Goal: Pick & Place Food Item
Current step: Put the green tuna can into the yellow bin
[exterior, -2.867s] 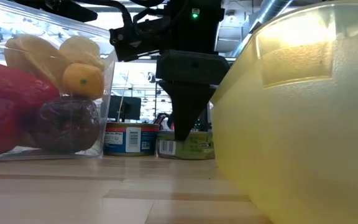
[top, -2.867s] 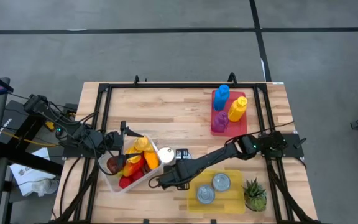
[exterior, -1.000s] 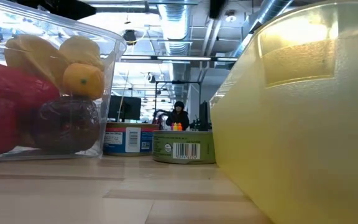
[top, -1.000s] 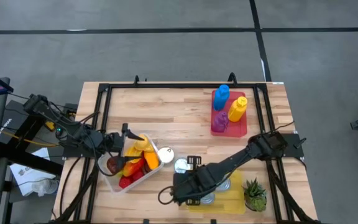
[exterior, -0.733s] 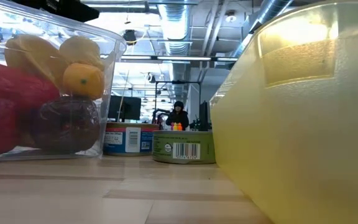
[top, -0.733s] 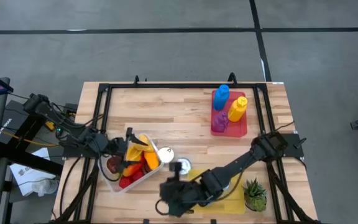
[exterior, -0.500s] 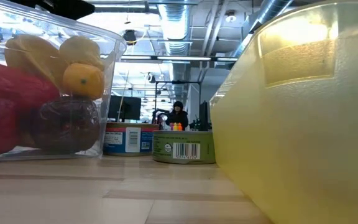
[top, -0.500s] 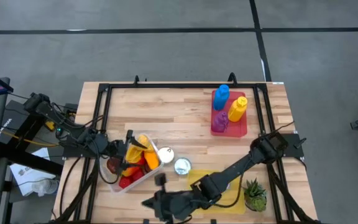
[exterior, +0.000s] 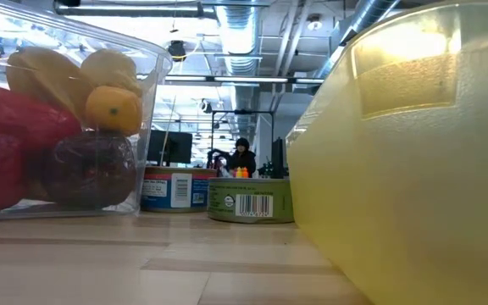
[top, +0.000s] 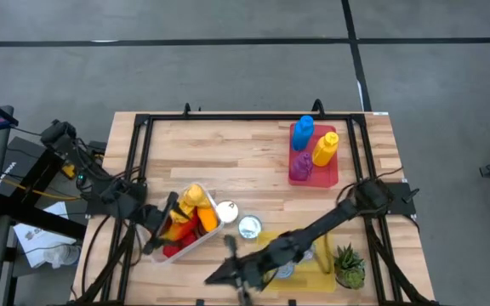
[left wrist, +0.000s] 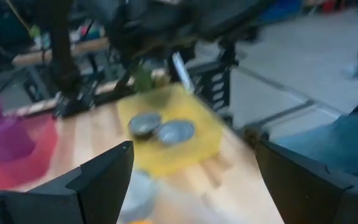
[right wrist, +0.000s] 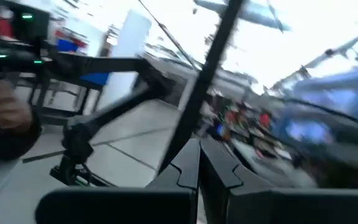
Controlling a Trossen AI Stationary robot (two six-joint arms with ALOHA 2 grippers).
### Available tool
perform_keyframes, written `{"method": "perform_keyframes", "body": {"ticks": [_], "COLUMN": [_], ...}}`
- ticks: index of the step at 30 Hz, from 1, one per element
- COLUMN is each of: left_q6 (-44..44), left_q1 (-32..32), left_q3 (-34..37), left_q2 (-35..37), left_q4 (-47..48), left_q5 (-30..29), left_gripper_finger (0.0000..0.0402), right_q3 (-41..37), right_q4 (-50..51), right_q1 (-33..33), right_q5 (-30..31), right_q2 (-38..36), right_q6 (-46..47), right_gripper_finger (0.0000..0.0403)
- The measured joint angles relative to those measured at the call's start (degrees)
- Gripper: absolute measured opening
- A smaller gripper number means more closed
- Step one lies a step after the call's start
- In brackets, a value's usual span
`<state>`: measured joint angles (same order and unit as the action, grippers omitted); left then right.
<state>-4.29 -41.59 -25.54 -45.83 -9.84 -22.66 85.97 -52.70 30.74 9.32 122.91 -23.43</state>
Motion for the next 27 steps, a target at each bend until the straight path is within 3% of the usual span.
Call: {"method": "perform_keyframes", "body": {"ticks": [4, 9, 14, 20, 27], "left_q6": [0.07, 0.04, 0.22, -1.62, -5.89], "left_q1": [0.33, 6.53, 15.29, 25.34, 34.30], "left_q3": [-0.83, -6.64, -15.92, -26.72, -38.02], "left_q2": [-3.36, -12.29, -21.82, -33.25, -45.92], "left_q4": [-3.53, 0.16, 8.58, 14.18, 18.64], "left_q5": [-1.57, -1.33, 5.63, 15.57, 20.15], "left_gripper_finger": [0.0329, 0.0323, 0.0317, 0.0317, 0.0314], "right_q3": [-13.88, -28.71, -39.68, -46.37, -46.96], "right_q4": [0.61, 5.05, 8.21, 16.17, 26.06], "right_q1": [1.27, 3.05, 4.03, 5.96, 8.52], "right_q5": [5.50, 11.95, 19.34, 20.84, 22.25], "right_q2": [-10.12, -22.30, -32.08, -41.61, -47.45], "right_q6": [4.71, 14.48, 20.39, 23.66, 21.87], "right_gripper_finger": [0.0000, 0.0002, 0.0021, 0.0046, 0.0048]}}
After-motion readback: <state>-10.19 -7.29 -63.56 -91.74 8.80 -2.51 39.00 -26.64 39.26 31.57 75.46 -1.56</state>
